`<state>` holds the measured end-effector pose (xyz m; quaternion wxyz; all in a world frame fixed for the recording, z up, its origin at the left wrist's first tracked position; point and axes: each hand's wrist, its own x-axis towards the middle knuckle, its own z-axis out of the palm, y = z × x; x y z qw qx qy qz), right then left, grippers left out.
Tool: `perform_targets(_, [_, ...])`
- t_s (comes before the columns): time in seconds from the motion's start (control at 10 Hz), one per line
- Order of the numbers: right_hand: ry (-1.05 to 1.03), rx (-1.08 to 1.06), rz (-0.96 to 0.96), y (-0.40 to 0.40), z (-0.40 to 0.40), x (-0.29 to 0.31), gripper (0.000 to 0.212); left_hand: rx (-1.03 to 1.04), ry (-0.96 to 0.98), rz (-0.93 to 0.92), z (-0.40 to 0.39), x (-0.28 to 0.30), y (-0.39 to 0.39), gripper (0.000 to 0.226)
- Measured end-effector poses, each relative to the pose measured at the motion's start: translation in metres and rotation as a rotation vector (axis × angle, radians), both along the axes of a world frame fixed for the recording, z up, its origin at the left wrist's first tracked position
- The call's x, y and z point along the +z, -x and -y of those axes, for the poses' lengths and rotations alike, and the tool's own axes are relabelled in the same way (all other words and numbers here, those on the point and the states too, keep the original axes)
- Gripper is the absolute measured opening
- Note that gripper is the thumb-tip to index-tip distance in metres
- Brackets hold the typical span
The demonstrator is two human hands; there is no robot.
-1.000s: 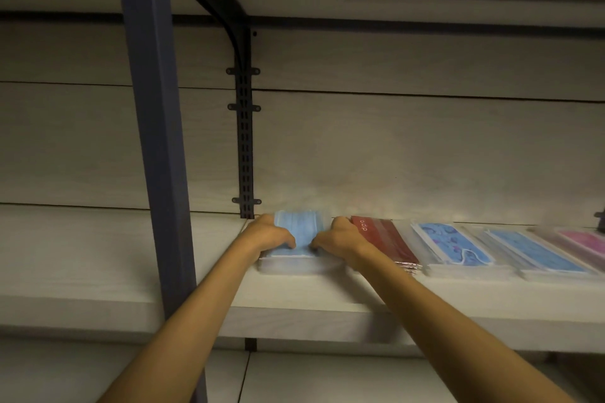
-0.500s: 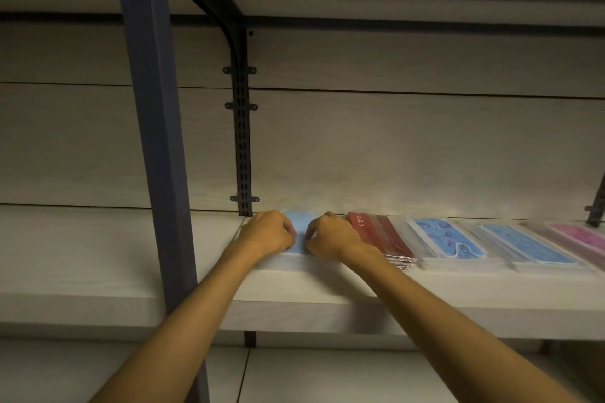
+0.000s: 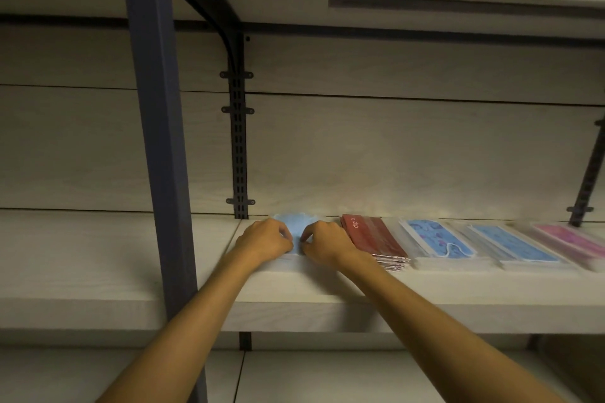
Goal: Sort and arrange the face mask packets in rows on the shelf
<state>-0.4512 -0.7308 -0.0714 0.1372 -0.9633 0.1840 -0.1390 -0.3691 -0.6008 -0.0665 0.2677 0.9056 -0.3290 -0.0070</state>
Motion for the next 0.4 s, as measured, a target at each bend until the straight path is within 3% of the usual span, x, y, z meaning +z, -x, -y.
perform_targets(0.2, [0.051, -0.026, 0.062, 0.008, 0.003, 0.011, 0.028, 0.01, -0.101, 0.151, 0.004, 0.01, 0.005, 0.026])
perform_targets(0.4, [0.101, -0.107, 0.177, 0.052, 0.029, 0.039, 0.025, -0.023, -0.01, 0.307, 0.023, 0.04, 0.025, 0.041])
